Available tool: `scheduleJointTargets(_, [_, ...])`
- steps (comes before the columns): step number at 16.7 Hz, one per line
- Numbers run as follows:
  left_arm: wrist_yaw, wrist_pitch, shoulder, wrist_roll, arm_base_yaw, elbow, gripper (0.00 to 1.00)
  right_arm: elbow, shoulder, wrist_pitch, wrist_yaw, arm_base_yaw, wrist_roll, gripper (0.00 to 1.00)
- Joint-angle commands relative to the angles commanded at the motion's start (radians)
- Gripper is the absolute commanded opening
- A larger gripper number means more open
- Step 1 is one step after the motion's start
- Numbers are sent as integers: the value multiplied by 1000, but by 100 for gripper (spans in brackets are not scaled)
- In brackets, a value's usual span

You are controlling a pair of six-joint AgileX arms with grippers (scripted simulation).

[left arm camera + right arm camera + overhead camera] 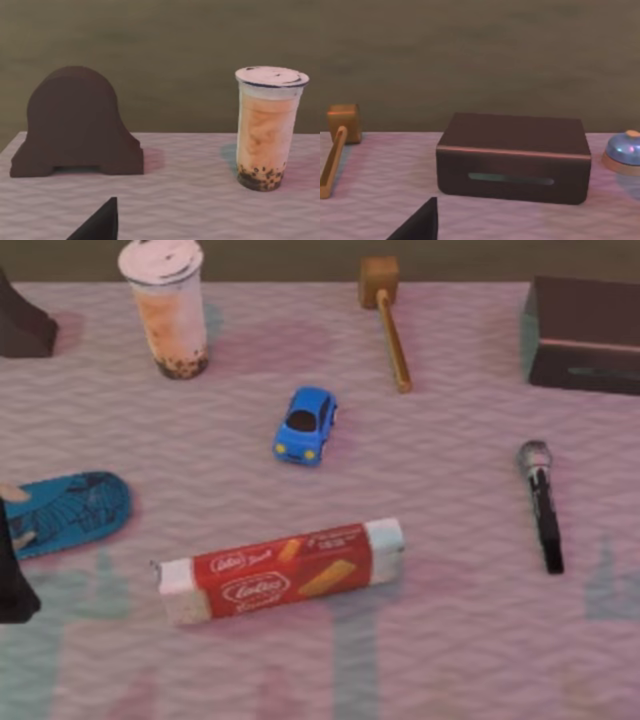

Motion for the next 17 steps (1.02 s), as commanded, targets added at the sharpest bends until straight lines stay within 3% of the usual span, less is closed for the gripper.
scheduleJointTargets(4, [0, 0, 0, 0, 0, 0, 100, 28, 31, -25, 2, 8, 5, 100])
scheduleJointTargets(8, [0, 0, 0, 0, 0, 0, 100, 183, 220, -156, 15, 50, 39, 100])
scheduleJointTargets(17, [0, 0, 0, 0, 0, 0, 100, 831, 1111, -585, 55, 200, 208, 100])
